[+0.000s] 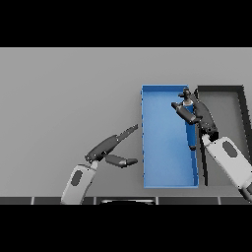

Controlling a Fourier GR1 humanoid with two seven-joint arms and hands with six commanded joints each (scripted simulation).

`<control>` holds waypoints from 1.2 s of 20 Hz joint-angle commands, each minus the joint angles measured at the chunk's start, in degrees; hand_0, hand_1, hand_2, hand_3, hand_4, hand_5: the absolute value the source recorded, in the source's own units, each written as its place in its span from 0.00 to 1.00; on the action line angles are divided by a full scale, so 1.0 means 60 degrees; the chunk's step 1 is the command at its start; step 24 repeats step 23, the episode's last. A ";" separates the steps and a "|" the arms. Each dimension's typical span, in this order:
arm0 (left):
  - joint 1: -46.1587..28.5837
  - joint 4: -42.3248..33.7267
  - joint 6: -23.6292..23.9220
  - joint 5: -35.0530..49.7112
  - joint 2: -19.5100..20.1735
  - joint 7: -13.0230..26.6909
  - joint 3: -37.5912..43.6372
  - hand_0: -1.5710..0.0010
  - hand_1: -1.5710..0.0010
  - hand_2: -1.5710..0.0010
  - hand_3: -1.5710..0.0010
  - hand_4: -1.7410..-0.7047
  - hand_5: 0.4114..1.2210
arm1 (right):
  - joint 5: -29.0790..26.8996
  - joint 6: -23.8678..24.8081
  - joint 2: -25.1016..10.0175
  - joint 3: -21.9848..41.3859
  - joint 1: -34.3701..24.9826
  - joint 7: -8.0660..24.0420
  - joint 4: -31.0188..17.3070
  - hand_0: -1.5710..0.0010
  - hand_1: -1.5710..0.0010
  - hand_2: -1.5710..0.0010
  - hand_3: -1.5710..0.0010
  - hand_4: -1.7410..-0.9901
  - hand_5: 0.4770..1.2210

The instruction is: Pick up the blue pipe and place it into the blue bin.

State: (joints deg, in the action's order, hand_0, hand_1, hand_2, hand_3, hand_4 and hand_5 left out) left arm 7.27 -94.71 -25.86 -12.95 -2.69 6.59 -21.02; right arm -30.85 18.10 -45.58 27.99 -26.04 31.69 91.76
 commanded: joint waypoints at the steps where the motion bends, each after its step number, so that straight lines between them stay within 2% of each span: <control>1: 0.0017 0.0063 0.0003 -0.0040 0.0041 -0.0061 0.0007 1.00 1.00 1.00 1.00 0.83 0.02 | -0.0126 -0.0222 -0.0223 0.0361 -0.0127 0.0243 -0.0053 0.76 0.78 0.78 0.87 0.69 0.89; 2: -0.0073 0.0010 -0.0046 0.0061 0.0091 -0.0094 0.0056 1.00 1.00 1.00 1.00 0.83 0.02 | -0.0370 -0.0285 -0.0602 0.0895 -0.0253 0.0544 -0.0209 0.80 0.82 0.82 0.89 0.75 0.82; 5: -0.0045 -0.0009 -0.0048 0.0067 0.0022 0.0041 0.0017 1.00 1.00 1.00 1.00 0.83 0.02 | -0.1107 -0.0362 -0.1362 0.2211 -0.0635 0.0541 -0.0605 0.90 0.91 0.91 0.95 0.88 0.61; 9: -0.0124 -0.0018 0.0039 -0.0050 0.0028 0.0054 -0.0024 1.00 1.00 1.00 1.00 0.83 0.02 | -0.1873 -0.0218 -0.1940 0.3814 -0.1610 0.0542 -0.0880 0.96 0.96 0.96 0.98 0.91 0.46; 12: -0.0136 -0.0103 0.0063 -0.0060 -0.0043 0.0108 -0.0089 1.00 1.00 1.00 1.00 0.82 0.02 | -0.2112 -0.0063 -0.2071 0.4548 -0.2109 0.0543 -0.0922 0.98 0.98 0.98 0.99 0.94 0.35; 16: -0.0150 -0.0059 0.0050 -0.0060 0.0033 0.0033 -0.0039 1.00 1.00 1.00 1.00 0.82 0.02 | -0.2211 0.0001 -0.2180 0.4814 -0.2353 0.0541 -0.0870 0.99 0.99 0.99 1.00 0.96 0.26; 22: -0.0375 -0.0244 0.0089 -0.0163 -0.0005 -0.0044 -0.0230 1.00 1.00 1.00 1.00 0.83 0.02 | -0.2438 -0.0054 -0.2341 0.5141 -0.2591 0.0543 -0.0848 1.00 1.00 1.00 1.00 0.96 0.23; 24: -0.0401 -0.0297 0.0078 -0.0126 0.0013 0.0035 -0.0201 1.00 1.00 1.00 1.00 0.83 0.02 | -0.2492 -0.0065 -0.2224 0.5103 -0.2683 0.0536 -0.1005 1.00 1.00 1.00 1.00 0.96 0.22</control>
